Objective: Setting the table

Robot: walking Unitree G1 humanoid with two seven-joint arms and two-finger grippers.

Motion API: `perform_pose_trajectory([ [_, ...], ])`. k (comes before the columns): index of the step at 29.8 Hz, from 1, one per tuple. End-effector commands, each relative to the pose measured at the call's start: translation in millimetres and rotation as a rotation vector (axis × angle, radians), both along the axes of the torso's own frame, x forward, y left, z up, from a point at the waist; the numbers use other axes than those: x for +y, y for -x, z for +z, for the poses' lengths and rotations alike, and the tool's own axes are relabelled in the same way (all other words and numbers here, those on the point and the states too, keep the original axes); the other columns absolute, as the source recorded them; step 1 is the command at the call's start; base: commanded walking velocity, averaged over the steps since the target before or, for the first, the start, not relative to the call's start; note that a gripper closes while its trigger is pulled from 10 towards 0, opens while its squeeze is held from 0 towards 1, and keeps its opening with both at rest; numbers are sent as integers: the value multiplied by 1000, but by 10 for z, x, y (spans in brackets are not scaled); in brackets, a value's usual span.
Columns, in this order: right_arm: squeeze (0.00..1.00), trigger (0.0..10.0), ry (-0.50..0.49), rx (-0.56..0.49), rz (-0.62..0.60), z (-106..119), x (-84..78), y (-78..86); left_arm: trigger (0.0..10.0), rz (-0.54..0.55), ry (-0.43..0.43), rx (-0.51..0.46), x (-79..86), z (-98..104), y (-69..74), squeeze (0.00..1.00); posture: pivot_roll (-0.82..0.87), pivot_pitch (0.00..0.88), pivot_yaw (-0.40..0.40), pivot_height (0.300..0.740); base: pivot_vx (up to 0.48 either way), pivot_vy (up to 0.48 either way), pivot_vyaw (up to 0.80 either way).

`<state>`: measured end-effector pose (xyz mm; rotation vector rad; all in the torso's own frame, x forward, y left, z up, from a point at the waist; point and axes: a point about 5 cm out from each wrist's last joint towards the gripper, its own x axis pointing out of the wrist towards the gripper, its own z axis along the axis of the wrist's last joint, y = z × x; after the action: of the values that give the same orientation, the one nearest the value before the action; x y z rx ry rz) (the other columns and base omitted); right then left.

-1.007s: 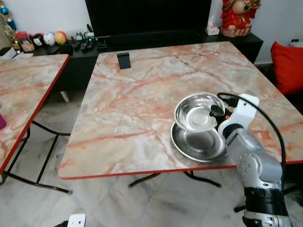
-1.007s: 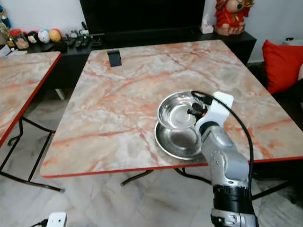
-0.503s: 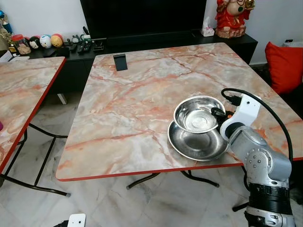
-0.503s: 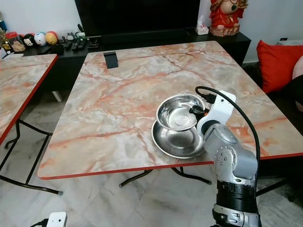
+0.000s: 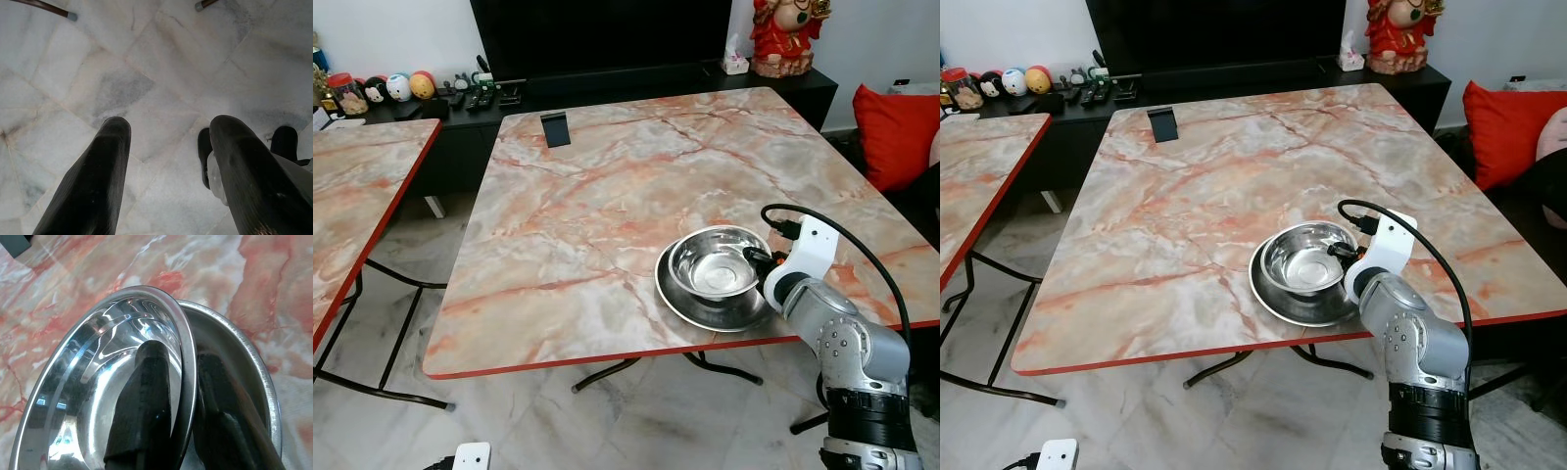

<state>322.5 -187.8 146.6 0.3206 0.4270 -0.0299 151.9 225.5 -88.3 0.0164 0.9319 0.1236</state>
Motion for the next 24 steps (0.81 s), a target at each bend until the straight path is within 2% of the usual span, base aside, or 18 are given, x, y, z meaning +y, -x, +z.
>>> perform_pose_trajectory([
  [1,0,10000,4,-2,17,-10,22,-2,10000,8,-5,5,26,2,7,0,-97,0,64,740,0,0,0],
  [14,0,10000,16,-2,34,-41,53,-10,10000,8,-3,0,21,5,-1,0,-92,0,64,740,0,0,0],
  [17,0,10000,63,9,40,-67,34,-4,10000,7,-3,1,17,3,-1,0,-92,0,64,740,0,0,0],
  [24,0,10000,85,17,50,-91,49,-2,10000,7,-2,-1,18,6,-7,0,-92,0,64,740,0,0,0],
])
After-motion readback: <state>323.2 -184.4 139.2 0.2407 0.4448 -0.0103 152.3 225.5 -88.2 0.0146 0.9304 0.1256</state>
